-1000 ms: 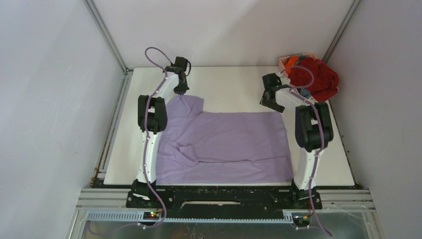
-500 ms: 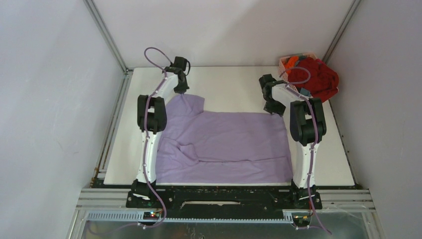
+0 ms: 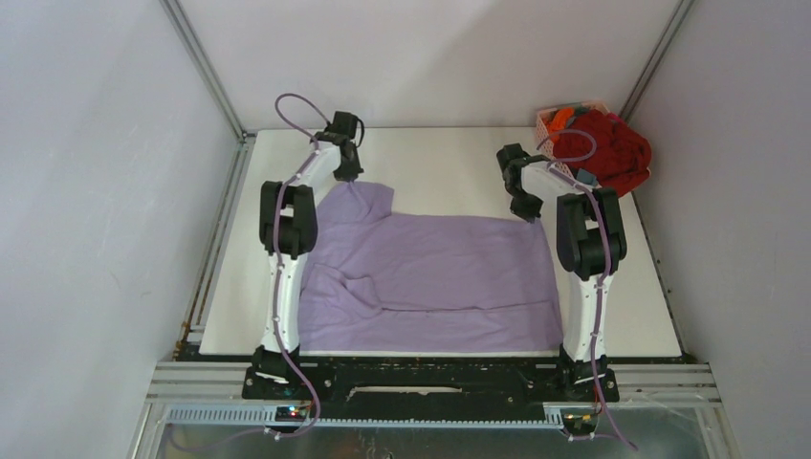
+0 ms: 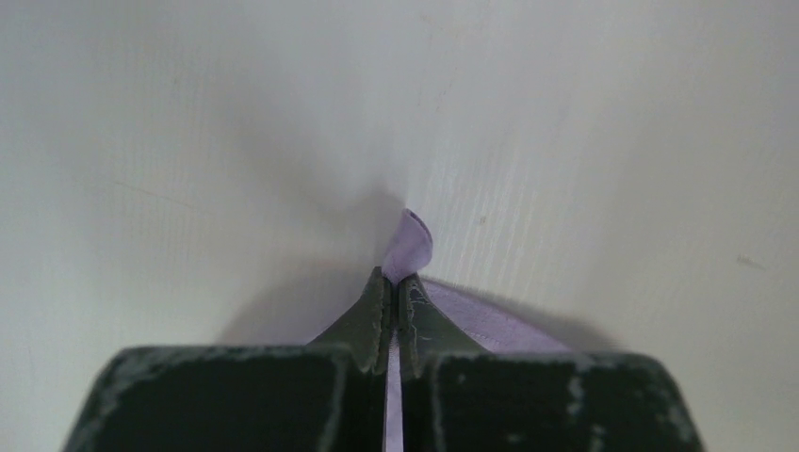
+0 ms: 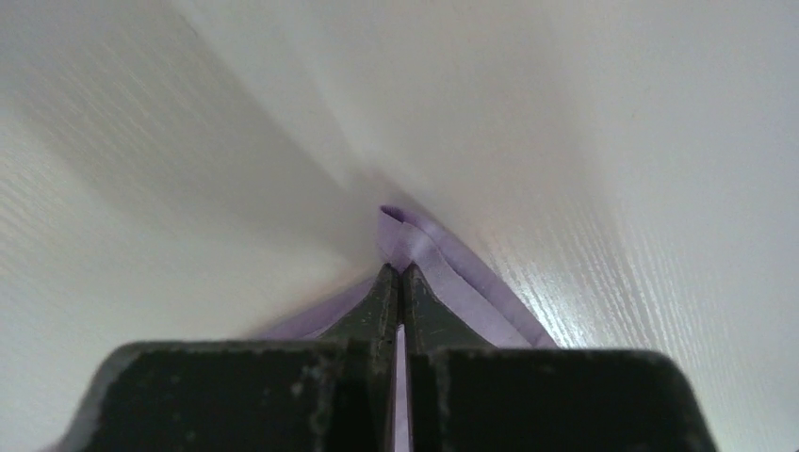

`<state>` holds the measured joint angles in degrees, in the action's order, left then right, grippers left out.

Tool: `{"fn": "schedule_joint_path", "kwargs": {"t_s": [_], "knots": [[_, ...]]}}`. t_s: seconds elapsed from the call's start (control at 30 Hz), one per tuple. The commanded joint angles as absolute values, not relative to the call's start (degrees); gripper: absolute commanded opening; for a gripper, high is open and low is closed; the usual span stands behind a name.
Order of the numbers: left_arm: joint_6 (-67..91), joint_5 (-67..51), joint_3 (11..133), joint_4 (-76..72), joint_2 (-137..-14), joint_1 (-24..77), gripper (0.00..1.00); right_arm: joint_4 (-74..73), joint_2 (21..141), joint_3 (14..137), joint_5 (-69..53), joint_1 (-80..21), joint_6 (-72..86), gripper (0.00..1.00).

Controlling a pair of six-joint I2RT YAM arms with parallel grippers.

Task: Fold and stack the t-shirts
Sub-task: Fold the T-shirt at the center of the board.

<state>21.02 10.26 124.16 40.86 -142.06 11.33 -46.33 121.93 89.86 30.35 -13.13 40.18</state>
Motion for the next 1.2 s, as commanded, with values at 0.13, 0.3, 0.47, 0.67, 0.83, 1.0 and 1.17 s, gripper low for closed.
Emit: {"fn": "schedule_joint_path", "kwargs": {"t_s": [0.13, 0.3, 0.47, 0.67, 0.83, 1.0, 1.17], "knots": [[21.97, 7.08, 107.61, 33.21, -126.35, 12.0, 0.0, -38.86, 112.98, 83.88, 33.3, -16.59, 38.57, 0.0], [22.81, 8.53, 90.8, 27.07, -114.13, 13.78, 0.0, -37.29, 106.8, 77.25, 33.49, -19.16, 38.82, 0.0], [24.34, 9.24, 74.71, 21.03, -103.08, 15.84, 0.0, -37.31, 100.77, 71.77, 34.81, -23.31, 39.86, 0.0], [26.37, 12.59, 60.57, 18.34, -91.42, 19.94, 0.0, -38.24, 92.54, 63.86, 35.92, -26.99, 41.71, 0.0], [30.23, 17.38, 50.44, 18.22, -80.57, 23.93, 0.0, -38.32, 85.99, 56.84, 35.42, -29.15, 42.84, 0.0], [33.62, 21.35, 43.95, 20.21, -71.1, 27.57, 0.0, -38.28, 80.65, 51.99, 34.72, -29.55, 43.12, 0.0], [37.23, 29.32, 42.37, 26.27, -63.98, 29.88, 0.0, -39.81, 77.11, 50.18, 35.32, -29.45, 43.49, 0.0]]}}
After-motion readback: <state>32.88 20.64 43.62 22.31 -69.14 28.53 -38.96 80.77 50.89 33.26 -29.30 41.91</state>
